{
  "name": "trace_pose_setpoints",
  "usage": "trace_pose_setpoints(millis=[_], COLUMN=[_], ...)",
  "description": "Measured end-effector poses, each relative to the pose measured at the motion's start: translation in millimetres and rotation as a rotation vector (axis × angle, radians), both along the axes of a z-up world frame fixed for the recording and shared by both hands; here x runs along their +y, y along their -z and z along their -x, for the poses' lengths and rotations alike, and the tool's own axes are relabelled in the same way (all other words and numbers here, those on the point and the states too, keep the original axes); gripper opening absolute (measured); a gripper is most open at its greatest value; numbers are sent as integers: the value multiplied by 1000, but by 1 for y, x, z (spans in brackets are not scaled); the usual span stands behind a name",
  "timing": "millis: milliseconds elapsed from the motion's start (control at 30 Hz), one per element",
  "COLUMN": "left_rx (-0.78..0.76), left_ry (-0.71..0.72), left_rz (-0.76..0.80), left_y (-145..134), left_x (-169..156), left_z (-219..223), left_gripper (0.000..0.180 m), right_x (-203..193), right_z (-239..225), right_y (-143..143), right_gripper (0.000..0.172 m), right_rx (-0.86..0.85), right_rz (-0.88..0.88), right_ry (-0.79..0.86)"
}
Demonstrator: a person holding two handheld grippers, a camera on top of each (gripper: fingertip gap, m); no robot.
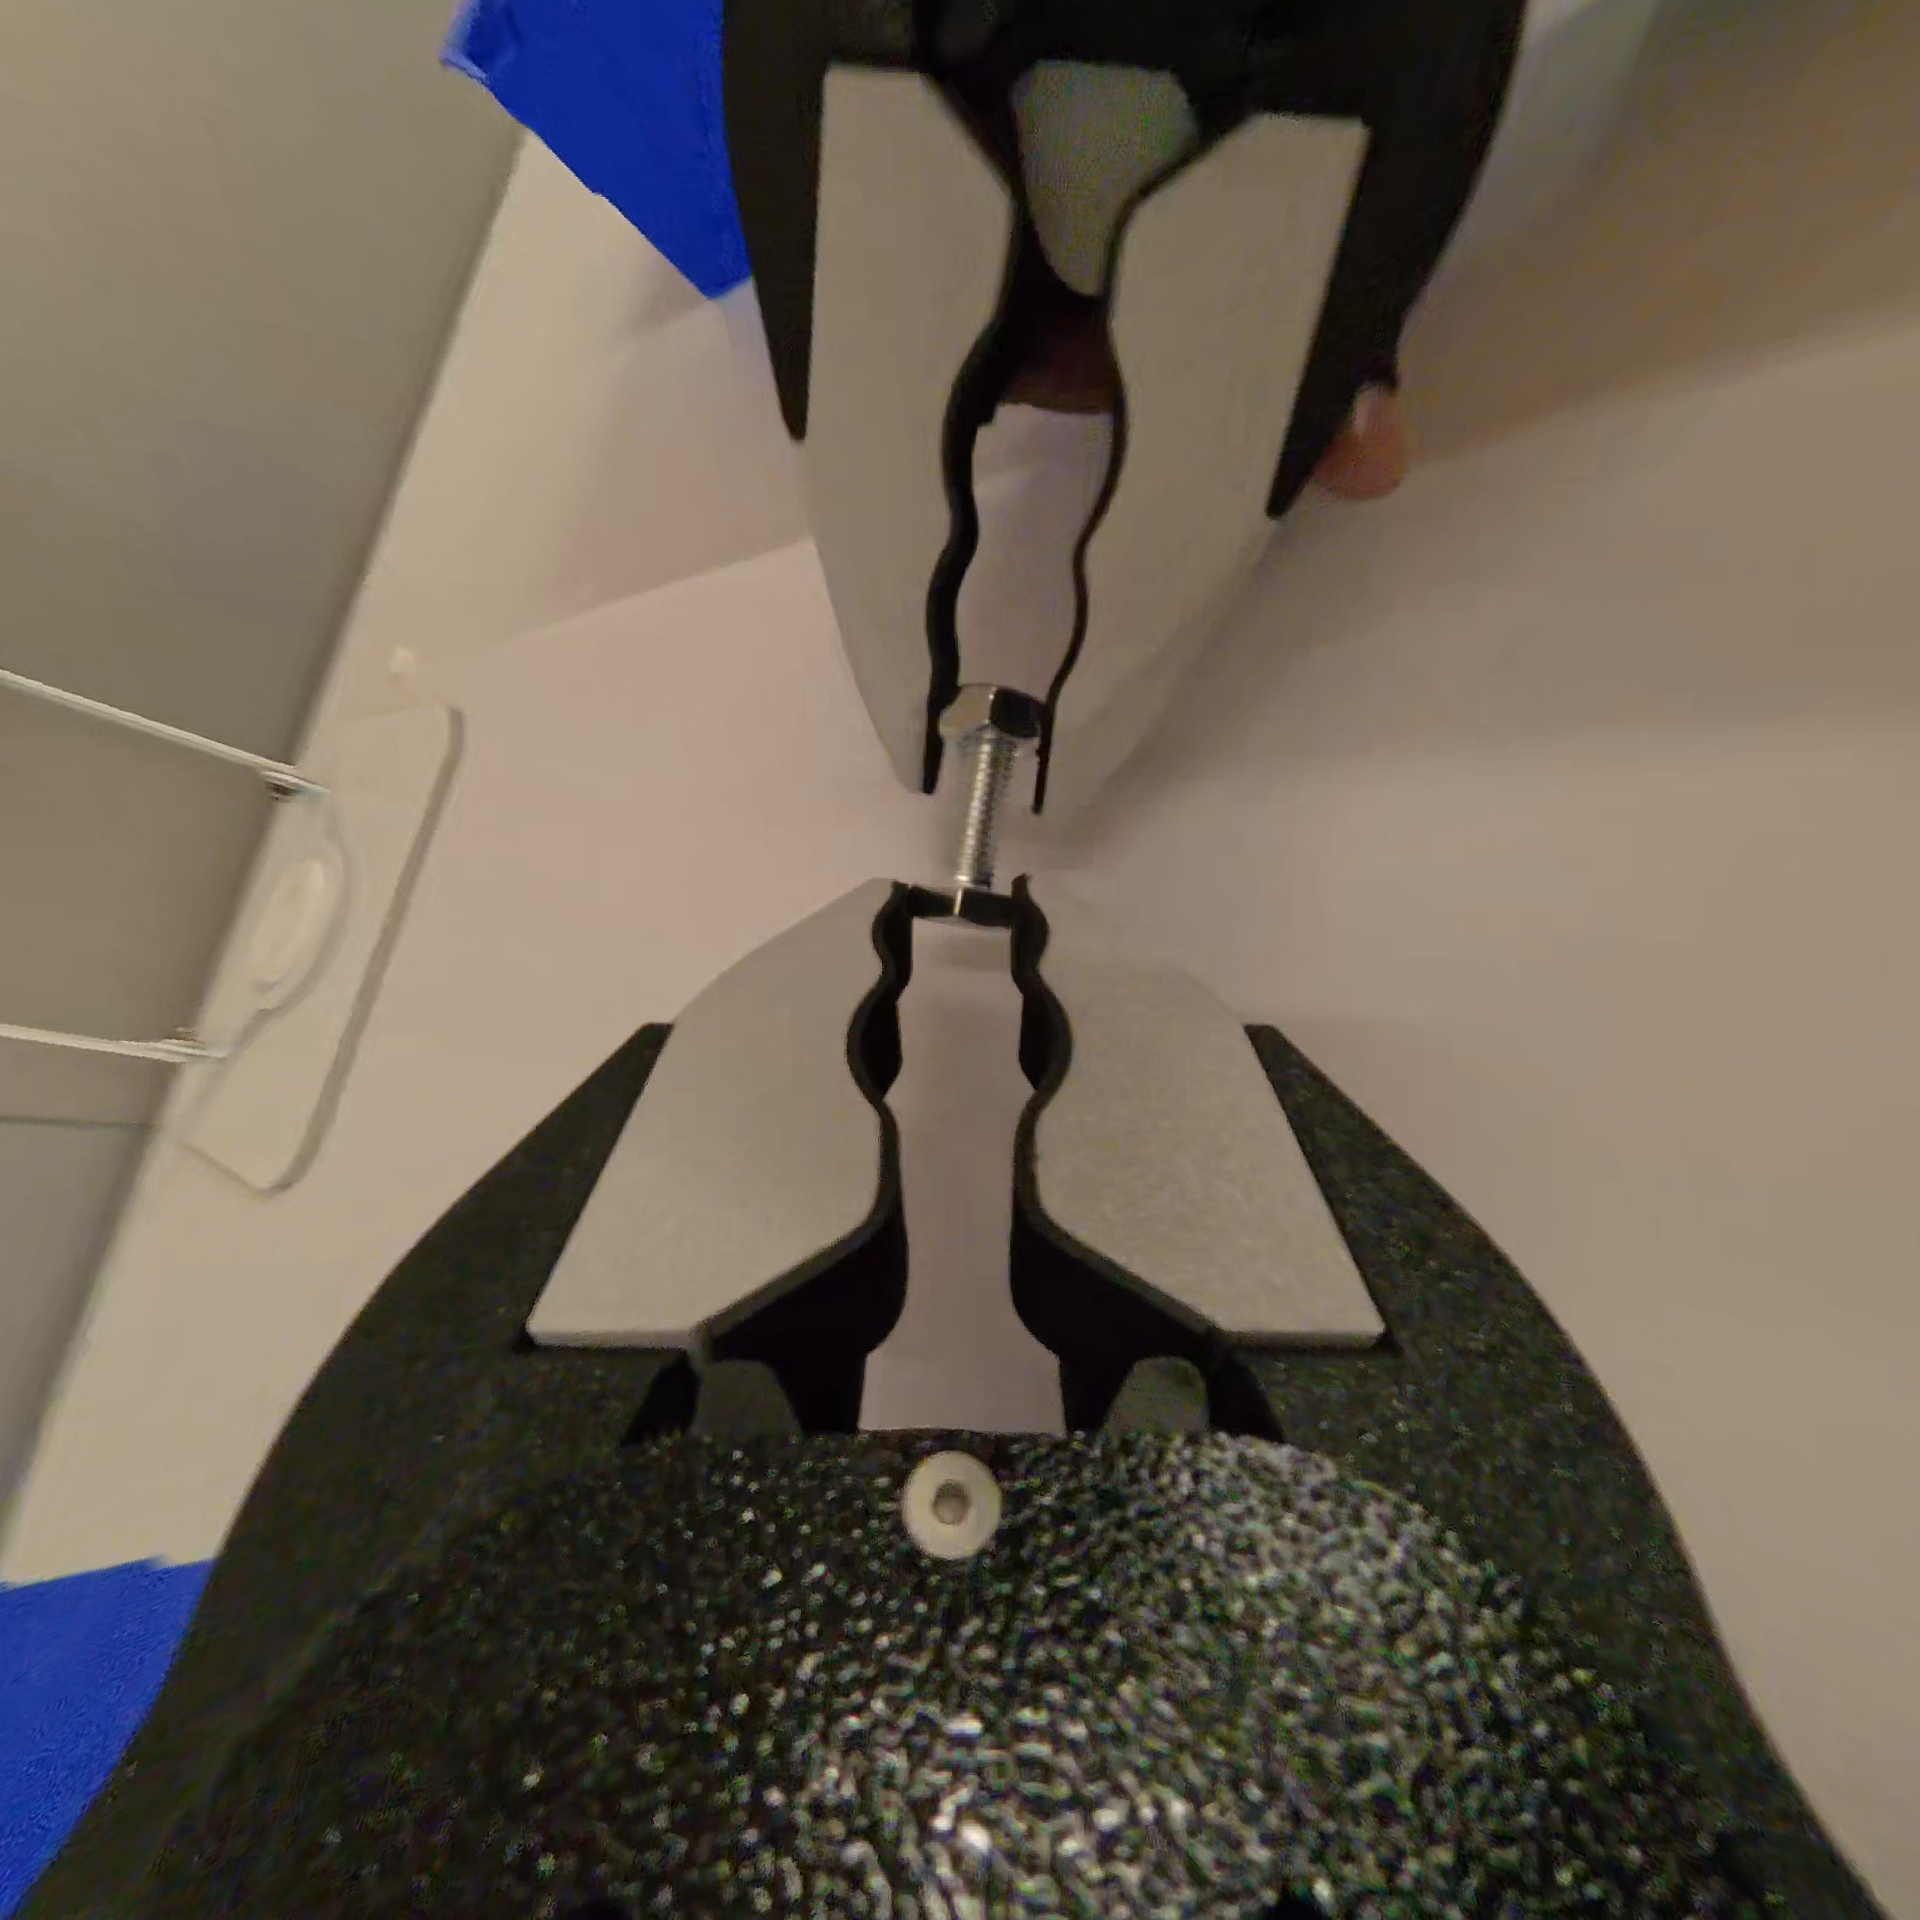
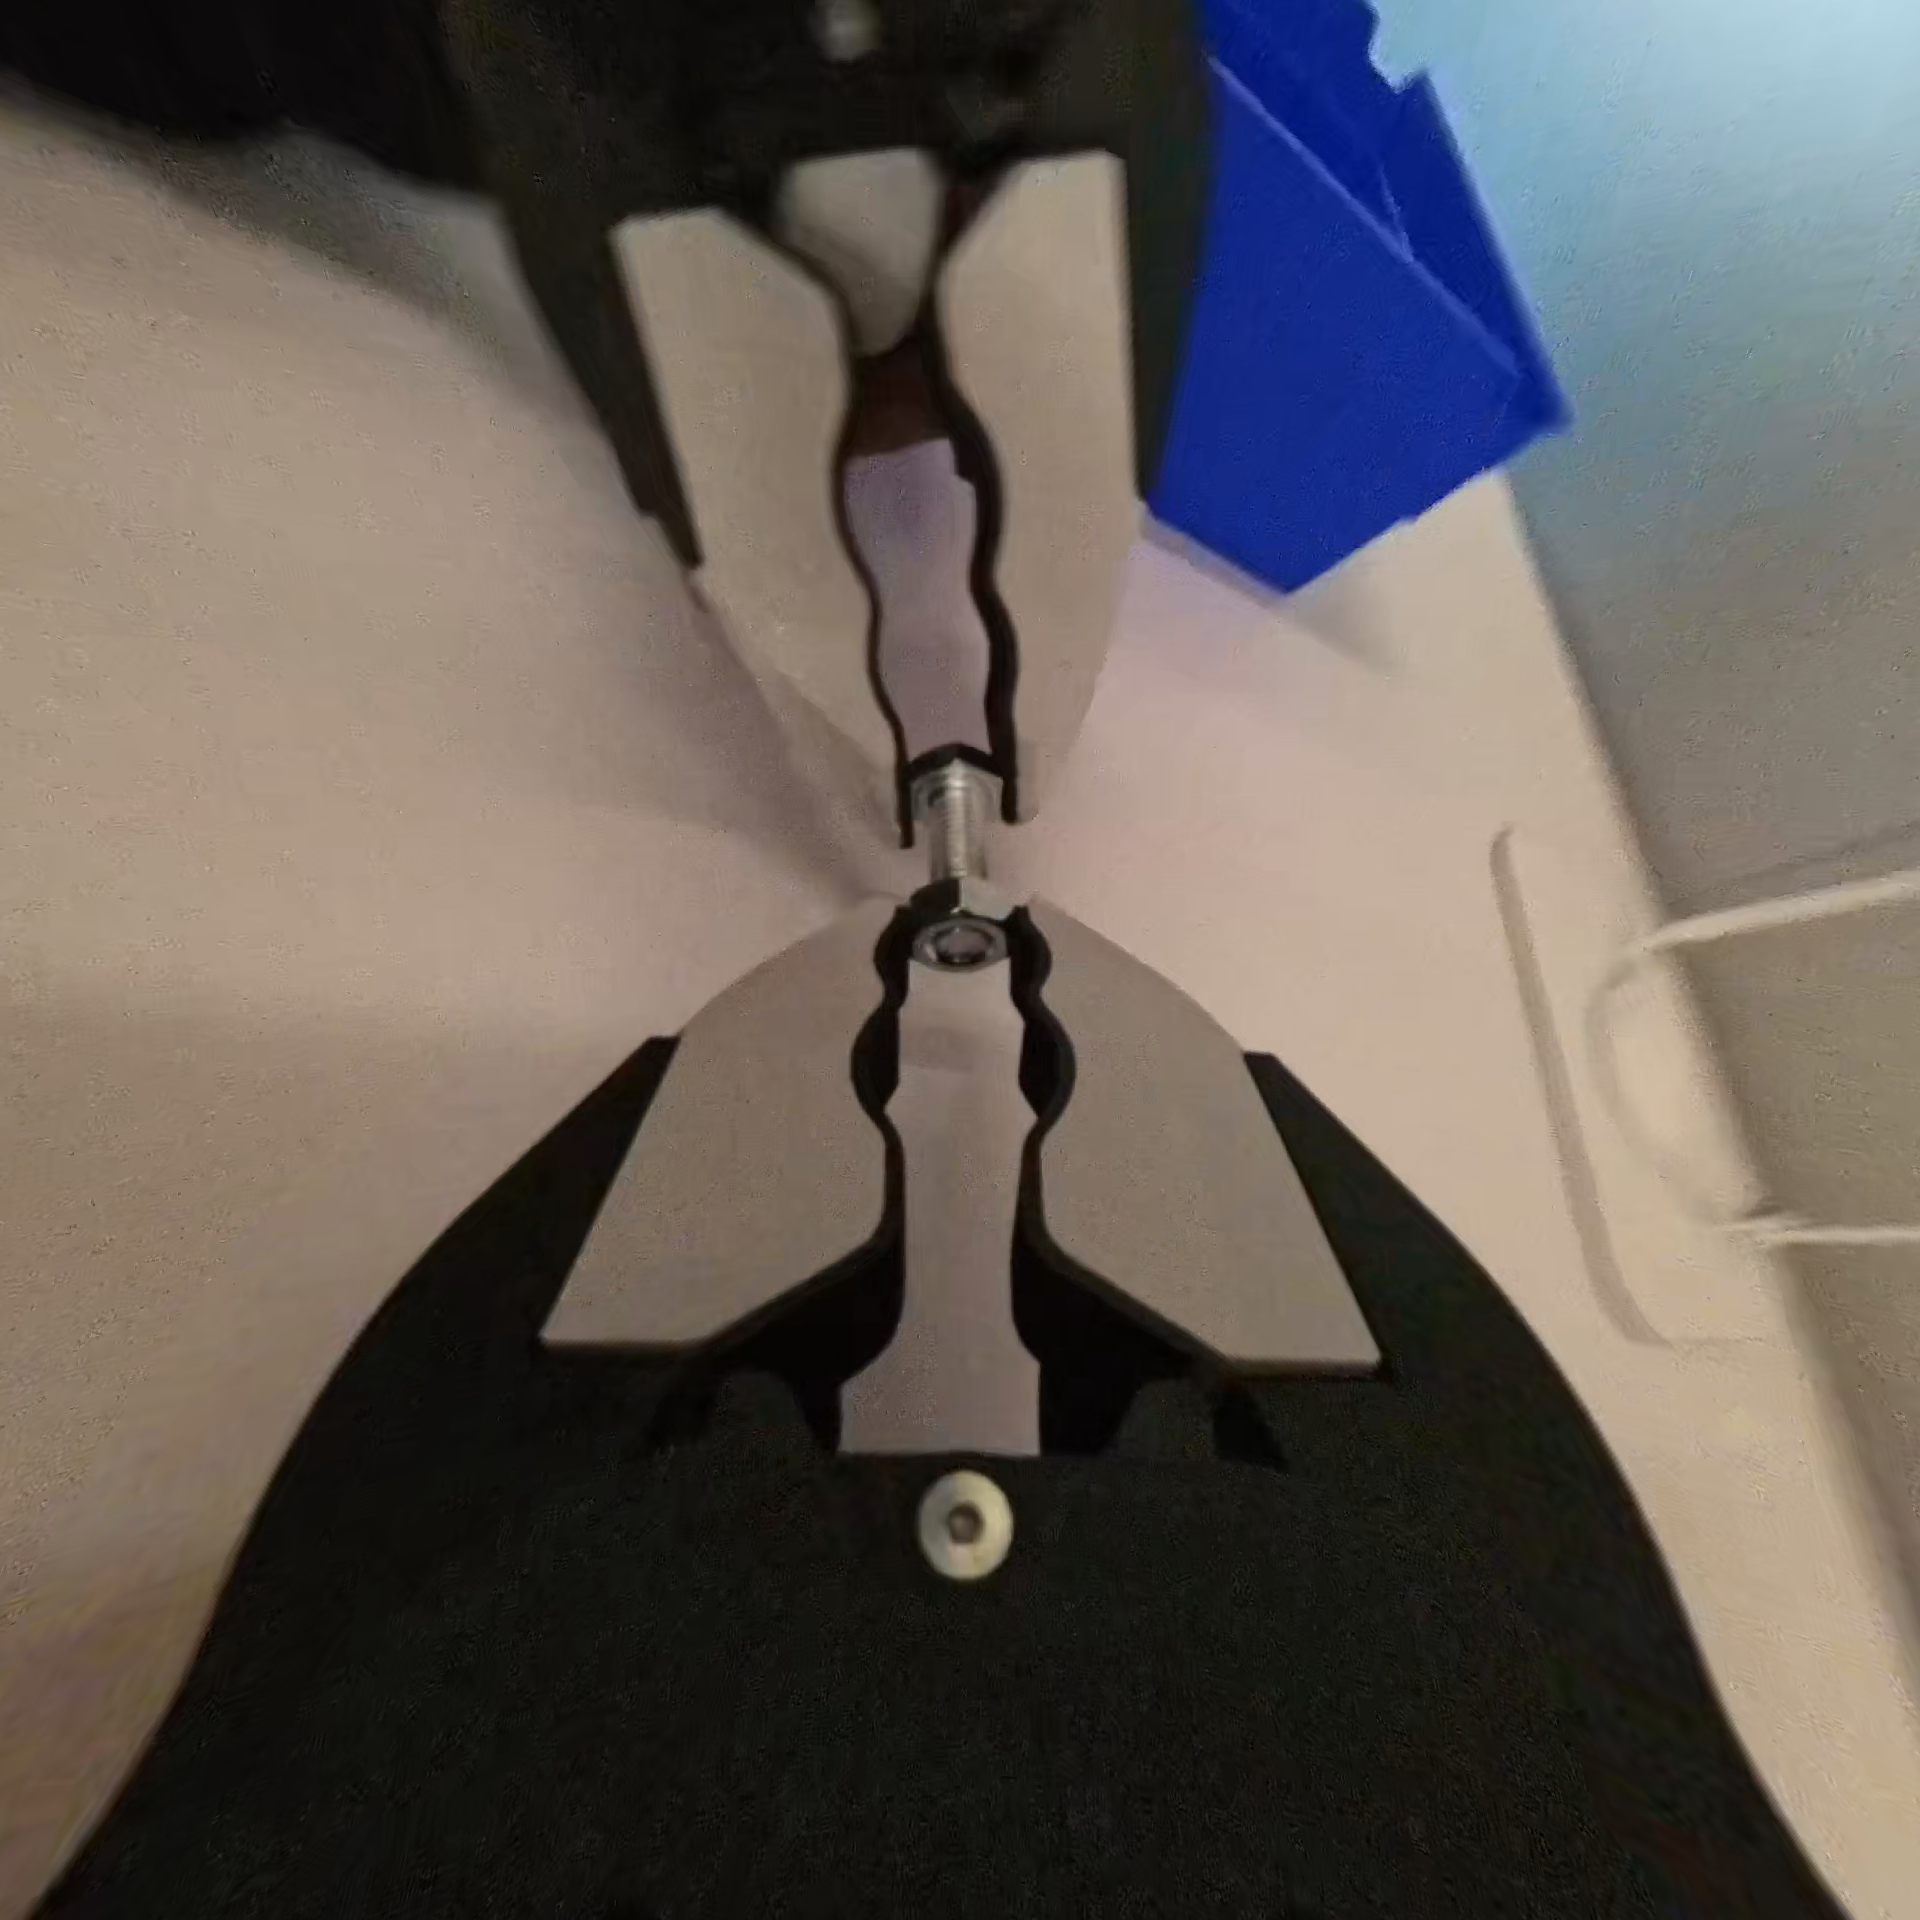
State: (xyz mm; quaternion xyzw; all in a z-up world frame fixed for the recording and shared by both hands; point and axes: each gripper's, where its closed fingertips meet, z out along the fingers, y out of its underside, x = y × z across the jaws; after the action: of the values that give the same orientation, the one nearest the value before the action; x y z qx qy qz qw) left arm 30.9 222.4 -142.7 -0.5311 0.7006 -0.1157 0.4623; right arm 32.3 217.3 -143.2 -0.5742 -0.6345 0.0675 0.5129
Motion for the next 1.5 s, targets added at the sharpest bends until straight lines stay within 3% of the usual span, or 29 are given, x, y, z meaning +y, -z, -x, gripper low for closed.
trace_pose_setpoints(millis=[67,133,233,333,467,533,600,733,800,900,1067,1167,1267,1333,1400,1500], left_rx=[5,2,-35,-64,-40,-50,-34,-35,-28,-53,-96,-96,-84,-82,-82,-70], left_ry=[24,37,0,-43,-38,-26,-11,24,28,-14,-69,-64,-48,-34,-23,20], left_rz=[149,218,187,80,-85,-114,-87,161,212,181,-6,-120,-171,-176,-107,87], left_y=[6,8,3,-6,-10,-14,-10,-1,2,-1,-14,-21,-22,-22,-18,-8], left_x=[-9,-14,-6,6,9,7,4,-9,-12,-3,13,15,13,10,7,-5], left_z=[0,0,0,2,1,-1,0,-1,1,0,3,2,1,0,0,-1], left_gripper=[18,17,18,18,18,18,18,17,17,17,18,18,18,18,17,17], right_x=[-5,-8,-7,-2,4,2,0,-10,-12,-12,4,4,-1,-1,-3,-12], right_z=[1,4,7,5,5,5,4,6,9,12,3,2,3,3,3,3], right_y=[0,-4,-23,-31,-30,-21,-16,-12,-12,-28,-38,-38,-33,-27,-25,-19], right_gripper=[18,18,34,41,37,19,19,18,19,30,44,44,37,17,17,18], right_rx=[-142,-179,-9,174,336,301,217,-78,-158,-4,297,422,445,392,288,9], right_rz=[-286,-416,-289,1,266,319,214,-315,-473,-356,127,369,491,446,272,-234], right_ry=[-91,-130,-78,1,60,60,33,-111,-134,-90,80,93,86,85,43,-89])
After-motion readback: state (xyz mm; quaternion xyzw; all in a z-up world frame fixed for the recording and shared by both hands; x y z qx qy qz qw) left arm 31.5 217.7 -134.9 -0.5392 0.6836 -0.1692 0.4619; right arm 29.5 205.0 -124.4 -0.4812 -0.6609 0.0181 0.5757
